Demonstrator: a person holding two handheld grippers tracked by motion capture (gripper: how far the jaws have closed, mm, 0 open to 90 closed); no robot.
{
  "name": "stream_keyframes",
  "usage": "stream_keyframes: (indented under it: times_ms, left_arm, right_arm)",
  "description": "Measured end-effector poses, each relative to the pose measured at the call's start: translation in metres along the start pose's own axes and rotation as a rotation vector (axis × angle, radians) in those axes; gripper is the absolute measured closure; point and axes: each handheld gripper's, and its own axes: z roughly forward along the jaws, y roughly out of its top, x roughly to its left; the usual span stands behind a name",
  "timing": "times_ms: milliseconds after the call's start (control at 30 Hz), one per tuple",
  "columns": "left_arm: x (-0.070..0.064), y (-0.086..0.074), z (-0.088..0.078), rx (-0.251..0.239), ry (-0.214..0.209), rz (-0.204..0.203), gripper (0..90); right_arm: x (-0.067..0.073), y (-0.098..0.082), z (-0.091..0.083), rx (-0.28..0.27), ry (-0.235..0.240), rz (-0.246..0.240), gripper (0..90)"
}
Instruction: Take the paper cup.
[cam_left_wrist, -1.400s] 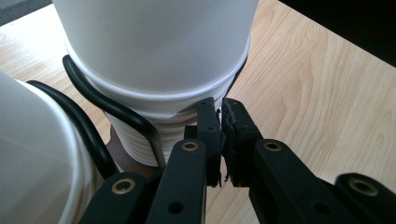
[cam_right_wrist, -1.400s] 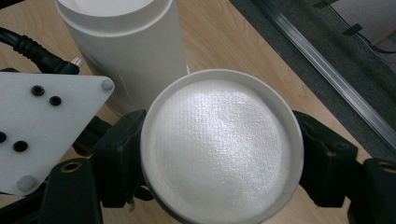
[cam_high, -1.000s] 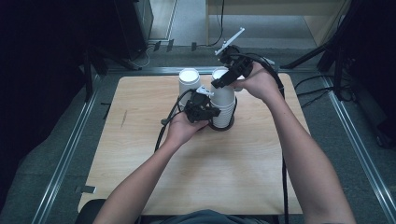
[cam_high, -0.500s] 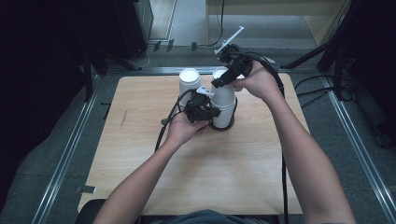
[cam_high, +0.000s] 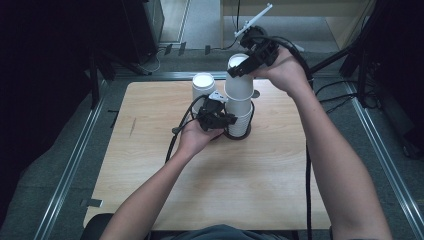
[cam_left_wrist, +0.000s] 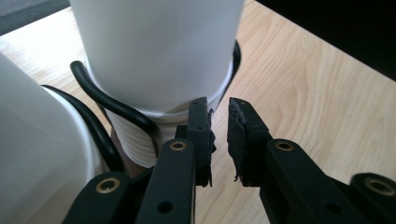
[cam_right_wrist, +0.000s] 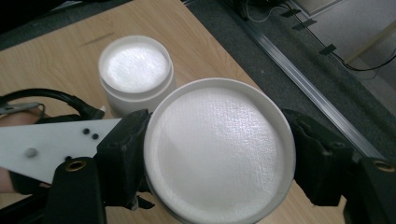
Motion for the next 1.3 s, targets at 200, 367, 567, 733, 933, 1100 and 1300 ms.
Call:
stream_keyframes:
  times_ms: [200, 367, 567, 733, 933, 1100, 1300]
  left_arm:
    - [-0.001, -0.003, -0.007, -0.004, -0.049, -0.007, 73.8]
    - [-0.001, -0.009, -0.02, 0.007, -0.072, 0.012, 66.3]
    - [0.0, -0.019, -0.038, 0.006, -0.117, 0.023, 50.9]
    - [-0.001, -0.031, -0.051, 0.01, -0.154, 0.072, 45.4]
    - [-0.001, -0.045, -0.057, -0.003, -0.199, 0.077, 38.8]
    - [0.0, -0.058, -0.059, -0.008, -0.209, 0.099, 36.7]
    - [0.003, -0.068, -0.063, -0.032, -0.222, 0.085, 36.3]
  right_arm:
    - [0.006, 0.015, -0.046, -0.041, 0.015, -0.014, 27.3]
    - [0.016, 0.005, -0.07, -0.042, 0.056, -0.037, 27.0]
    - [0.026, -0.024, -0.076, -0.059, 0.094, -0.051, 26.9]
    - [0.033, -0.05, -0.07, -0.066, 0.137, -0.057, 26.9]
    - [0.044, -0.079, -0.053, -0.059, 0.185, -0.068, 26.9]
    - [0.051, -0.101, -0.036, -0.062, 0.224, -0.06, 26.8]
    - [0.057, -0.126, -0.011, -0.046, 0.258, -0.055, 26.7]
